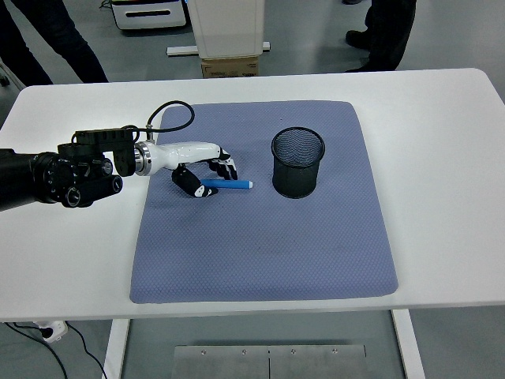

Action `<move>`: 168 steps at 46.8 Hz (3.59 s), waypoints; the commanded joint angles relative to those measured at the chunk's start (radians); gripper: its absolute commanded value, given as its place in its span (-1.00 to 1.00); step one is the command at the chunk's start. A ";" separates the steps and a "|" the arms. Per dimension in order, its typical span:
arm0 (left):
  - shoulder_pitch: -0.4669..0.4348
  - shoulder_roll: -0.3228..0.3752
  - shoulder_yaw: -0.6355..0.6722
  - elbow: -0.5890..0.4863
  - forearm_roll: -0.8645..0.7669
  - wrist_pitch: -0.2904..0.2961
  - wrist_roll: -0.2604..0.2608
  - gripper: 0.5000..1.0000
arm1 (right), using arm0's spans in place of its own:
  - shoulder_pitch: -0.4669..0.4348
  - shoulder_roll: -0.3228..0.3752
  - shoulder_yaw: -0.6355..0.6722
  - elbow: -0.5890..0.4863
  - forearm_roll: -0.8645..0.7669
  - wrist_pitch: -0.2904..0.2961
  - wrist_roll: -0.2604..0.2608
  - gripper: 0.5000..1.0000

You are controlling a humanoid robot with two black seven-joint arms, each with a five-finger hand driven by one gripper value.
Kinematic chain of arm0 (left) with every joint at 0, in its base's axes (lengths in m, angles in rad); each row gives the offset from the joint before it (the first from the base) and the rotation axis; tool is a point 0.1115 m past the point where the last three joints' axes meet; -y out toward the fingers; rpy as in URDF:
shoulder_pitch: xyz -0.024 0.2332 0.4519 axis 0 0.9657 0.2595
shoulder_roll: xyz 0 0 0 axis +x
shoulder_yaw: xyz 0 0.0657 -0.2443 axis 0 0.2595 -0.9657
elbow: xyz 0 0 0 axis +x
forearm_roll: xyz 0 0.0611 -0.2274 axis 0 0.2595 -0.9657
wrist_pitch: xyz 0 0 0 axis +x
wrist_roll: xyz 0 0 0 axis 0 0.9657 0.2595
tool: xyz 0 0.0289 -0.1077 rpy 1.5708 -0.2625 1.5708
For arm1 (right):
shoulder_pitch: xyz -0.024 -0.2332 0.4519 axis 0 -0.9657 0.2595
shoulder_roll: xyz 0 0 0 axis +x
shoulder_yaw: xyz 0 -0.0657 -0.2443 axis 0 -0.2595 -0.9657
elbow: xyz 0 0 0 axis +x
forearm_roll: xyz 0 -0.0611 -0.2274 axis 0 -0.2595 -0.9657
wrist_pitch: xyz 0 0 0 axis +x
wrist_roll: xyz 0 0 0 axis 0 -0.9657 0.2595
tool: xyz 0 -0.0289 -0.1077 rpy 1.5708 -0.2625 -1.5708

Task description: Left hand places marker in pen holder

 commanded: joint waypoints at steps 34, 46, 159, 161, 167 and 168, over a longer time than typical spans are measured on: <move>0.002 0.000 0.000 0.008 0.006 -0.002 -0.011 -1.00 | 0.000 0.000 0.000 0.000 0.000 0.000 -0.001 1.00; -0.001 0.005 -0.005 0.024 0.002 -0.005 -0.011 -1.00 | 0.000 0.000 0.000 0.000 0.000 0.000 0.000 1.00; -0.176 0.066 -0.051 0.024 -0.160 -0.085 -0.043 -1.00 | 0.000 0.000 0.000 0.000 0.000 0.000 0.000 1.00; -0.181 0.066 -0.051 0.024 -0.161 -0.085 -0.043 -1.00 | 0.000 0.000 0.000 0.000 0.000 0.000 -0.001 1.00; -0.193 0.066 -0.051 0.024 -0.169 -0.085 -0.043 -1.00 | 0.000 0.000 0.000 0.000 0.000 0.000 -0.001 1.00; -0.193 0.066 -0.051 0.024 -0.172 -0.088 -0.043 -1.00 | 0.000 0.000 0.000 0.000 0.000 0.000 -0.001 1.00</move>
